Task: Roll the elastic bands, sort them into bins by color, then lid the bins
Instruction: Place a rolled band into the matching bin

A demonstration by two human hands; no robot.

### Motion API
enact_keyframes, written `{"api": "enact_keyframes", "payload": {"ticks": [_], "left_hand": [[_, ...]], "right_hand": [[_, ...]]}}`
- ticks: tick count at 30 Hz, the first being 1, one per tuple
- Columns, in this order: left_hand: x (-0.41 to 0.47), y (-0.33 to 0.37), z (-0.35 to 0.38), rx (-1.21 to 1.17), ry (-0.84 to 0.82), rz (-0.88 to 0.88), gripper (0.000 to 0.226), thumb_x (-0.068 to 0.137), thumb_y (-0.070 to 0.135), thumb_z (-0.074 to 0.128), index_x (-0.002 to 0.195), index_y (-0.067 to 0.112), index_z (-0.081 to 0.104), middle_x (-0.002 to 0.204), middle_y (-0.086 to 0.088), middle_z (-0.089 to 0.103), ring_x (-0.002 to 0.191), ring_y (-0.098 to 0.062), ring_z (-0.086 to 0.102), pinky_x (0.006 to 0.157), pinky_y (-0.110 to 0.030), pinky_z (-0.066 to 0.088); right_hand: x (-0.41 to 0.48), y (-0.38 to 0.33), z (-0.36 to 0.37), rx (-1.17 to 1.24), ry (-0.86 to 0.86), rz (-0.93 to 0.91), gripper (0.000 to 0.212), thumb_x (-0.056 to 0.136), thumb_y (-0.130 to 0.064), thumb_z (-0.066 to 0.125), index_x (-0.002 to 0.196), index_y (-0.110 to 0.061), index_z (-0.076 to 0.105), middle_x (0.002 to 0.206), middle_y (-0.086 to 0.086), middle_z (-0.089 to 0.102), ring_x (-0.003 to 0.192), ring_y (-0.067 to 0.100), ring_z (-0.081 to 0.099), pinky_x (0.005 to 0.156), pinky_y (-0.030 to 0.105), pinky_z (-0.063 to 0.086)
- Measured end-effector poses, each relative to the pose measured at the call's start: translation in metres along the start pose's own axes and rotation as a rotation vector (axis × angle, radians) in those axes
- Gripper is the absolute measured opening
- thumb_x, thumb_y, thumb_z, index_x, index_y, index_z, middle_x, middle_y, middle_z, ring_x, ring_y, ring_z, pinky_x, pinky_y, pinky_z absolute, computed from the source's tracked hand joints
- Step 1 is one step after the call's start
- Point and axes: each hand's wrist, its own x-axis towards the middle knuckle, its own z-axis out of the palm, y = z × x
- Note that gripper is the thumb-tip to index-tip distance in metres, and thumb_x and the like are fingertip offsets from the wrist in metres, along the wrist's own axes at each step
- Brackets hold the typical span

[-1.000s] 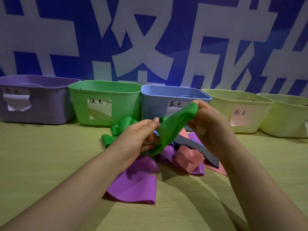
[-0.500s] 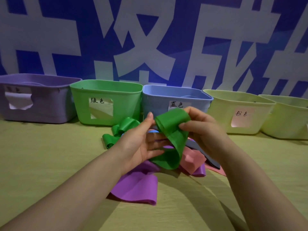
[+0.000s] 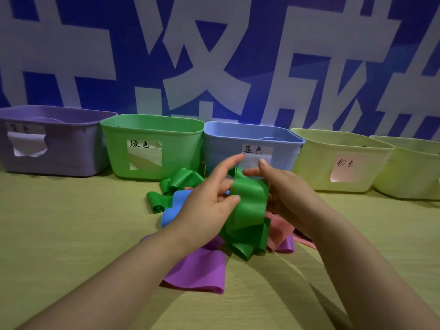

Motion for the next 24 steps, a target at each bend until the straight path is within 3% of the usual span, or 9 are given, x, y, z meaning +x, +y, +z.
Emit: {"api": "enact_keyframes", "payload": {"ticks": [3,7,9,11,14,16,21,24], "left_hand": [[-0.001,0.0,0.001,-0.021,-0.018,-0.07,0.061,0.088,-0.011,0.045,0.116,0.043,0.04,0.088,-0.015,0.065,0.084,-0.033,0.06,0.084,-0.047,0.05],[0.002,-0.004,0.001,0.027,0.045,-0.113,0.054,0.075,0.006,0.047,0.111,0.047,0.044,0.098,-0.028,0.06,0.086,-0.048,0.056,0.086,-0.058,0.044],[0.003,-0.007,0.0,0.011,0.053,-0.107,0.05,0.083,-0.003,0.051,0.109,0.04,0.046,0.099,-0.029,0.06,0.082,-0.038,0.056,0.082,-0.052,0.046],[0.004,-0.009,-0.001,-0.01,0.052,-0.084,0.044,0.085,-0.001,0.058,0.109,0.035,0.047,0.095,-0.028,0.059,0.082,-0.026,0.053,0.081,-0.043,0.045],[0.003,-0.01,-0.001,-0.015,0.081,-0.047,0.034,0.083,0.005,0.065,0.103,0.029,0.053,0.066,0.007,0.059,0.07,-0.009,0.053,0.071,-0.024,0.044],[0.004,-0.011,-0.001,0.017,0.146,-0.022,0.029,0.082,0.003,0.064,0.095,0.027,0.055,0.055,0.015,0.056,0.058,-0.001,0.05,0.063,-0.015,0.042],[0.003,-0.012,-0.004,0.13,0.265,0.031,0.03,0.083,0.003,0.063,0.086,0.032,0.058,0.066,0.007,0.06,0.069,-0.017,0.062,0.073,-0.033,0.051],[0.002,-0.009,-0.004,0.196,0.291,0.057,0.036,0.083,0.0,0.062,0.083,0.036,0.056,0.077,0.01,0.062,0.077,-0.007,0.063,0.076,-0.025,0.053]], "right_hand": [[-0.002,-0.001,0.001,0.095,-0.031,-0.061,0.016,0.089,-0.018,0.055,0.1,-0.013,0.066,0.087,0.007,0.068,0.074,0.016,0.066,0.067,0.025,0.055],[-0.003,-0.003,0.001,0.105,-0.018,-0.143,0.016,0.085,-0.001,0.057,0.096,-0.01,0.066,0.08,0.004,0.065,0.073,0.014,0.064,0.068,0.025,0.055],[-0.001,-0.002,-0.001,0.057,0.022,-0.194,0.018,0.083,0.0,0.06,0.094,-0.013,0.066,0.076,0.001,0.063,0.075,0.014,0.062,0.074,0.027,0.053],[0.0,-0.001,0.0,0.002,0.049,-0.237,0.019,0.081,-0.001,0.063,0.091,-0.016,0.067,0.073,-0.003,0.063,0.075,0.013,0.062,0.076,0.027,0.053],[0.0,0.0,0.005,-0.066,0.052,-0.303,0.022,0.078,0.002,0.066,0.086,-0.019,0.067,0.071,-0.004,0.063,0.072,0.008,0.061,0.073,0.022,0.053],[-0.002,-0.001,0.008,-0.095,0.036,-0.34,0.023,0.077,0.005,0.065,0.085,-0.017,0.066,0.072,-0.004,0.062,0.071,0.005,0.061,0.073,0.018,0.052],[-0.003,-0.002,0.012,-0.252,0.089,-0.366,0.02,0.075,-0.002,0.072,0.081,-0.021,0.066,0.078,-0.006,0.066,0.075,0.003,0.063,0.076,0.019,0.054],[-0.002,0.0,0.012,-0.327,0.137,-0.324,0.016,0.074,-0.01,0.074,0.078,-0.024,0.067,0.082,-0.002,0.069,0.079,0.012,0.065,0.083,0.032,0.055]]}}
